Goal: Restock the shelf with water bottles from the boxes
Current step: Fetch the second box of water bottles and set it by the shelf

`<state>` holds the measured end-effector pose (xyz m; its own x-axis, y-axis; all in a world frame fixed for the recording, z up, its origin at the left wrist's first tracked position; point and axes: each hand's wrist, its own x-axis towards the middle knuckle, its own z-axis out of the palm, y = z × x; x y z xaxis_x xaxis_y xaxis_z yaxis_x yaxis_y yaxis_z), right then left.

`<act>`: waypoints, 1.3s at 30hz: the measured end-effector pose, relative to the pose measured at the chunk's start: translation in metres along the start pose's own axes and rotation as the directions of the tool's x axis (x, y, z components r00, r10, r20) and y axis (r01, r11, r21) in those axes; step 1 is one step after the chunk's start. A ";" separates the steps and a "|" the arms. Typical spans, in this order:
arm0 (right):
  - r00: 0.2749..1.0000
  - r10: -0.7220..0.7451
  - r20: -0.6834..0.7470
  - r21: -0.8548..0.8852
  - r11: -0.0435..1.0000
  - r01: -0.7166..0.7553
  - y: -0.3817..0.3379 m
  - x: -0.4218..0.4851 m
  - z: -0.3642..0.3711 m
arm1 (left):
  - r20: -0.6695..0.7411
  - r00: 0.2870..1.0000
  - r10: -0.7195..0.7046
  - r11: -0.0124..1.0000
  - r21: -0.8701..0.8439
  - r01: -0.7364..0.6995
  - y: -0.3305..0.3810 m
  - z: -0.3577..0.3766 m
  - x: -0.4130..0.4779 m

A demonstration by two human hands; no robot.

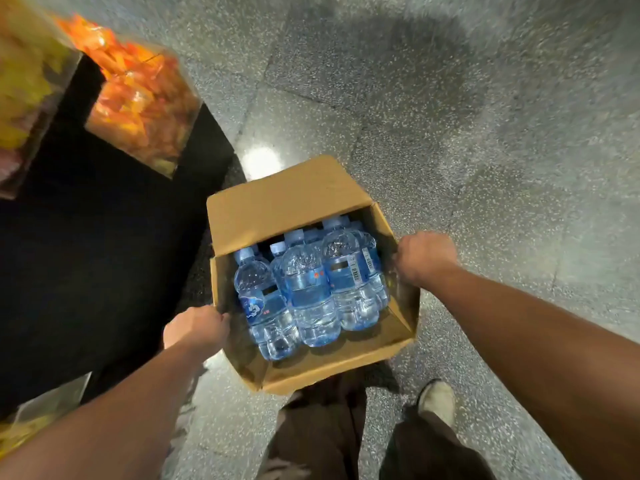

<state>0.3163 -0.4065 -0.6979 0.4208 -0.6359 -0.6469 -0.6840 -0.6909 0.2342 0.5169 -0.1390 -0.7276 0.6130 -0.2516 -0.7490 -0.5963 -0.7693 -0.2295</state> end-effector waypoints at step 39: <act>0.383 0.538 0.751 0.493 -0.070 -0.867 0.479 -0.406 0.440 | 0.247 0.541 0.804 0.093 0.847 -0.524 0.712 0.101 -0.367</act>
<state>-0.4444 -0.3275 -0.6428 -0.6543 -0.3572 -0.6665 -0.6106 0.7696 0.1869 -0.1850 -0.5350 -0.6787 -0.2753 -0.6094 -0.7435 -0.8151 0.5580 -0.1555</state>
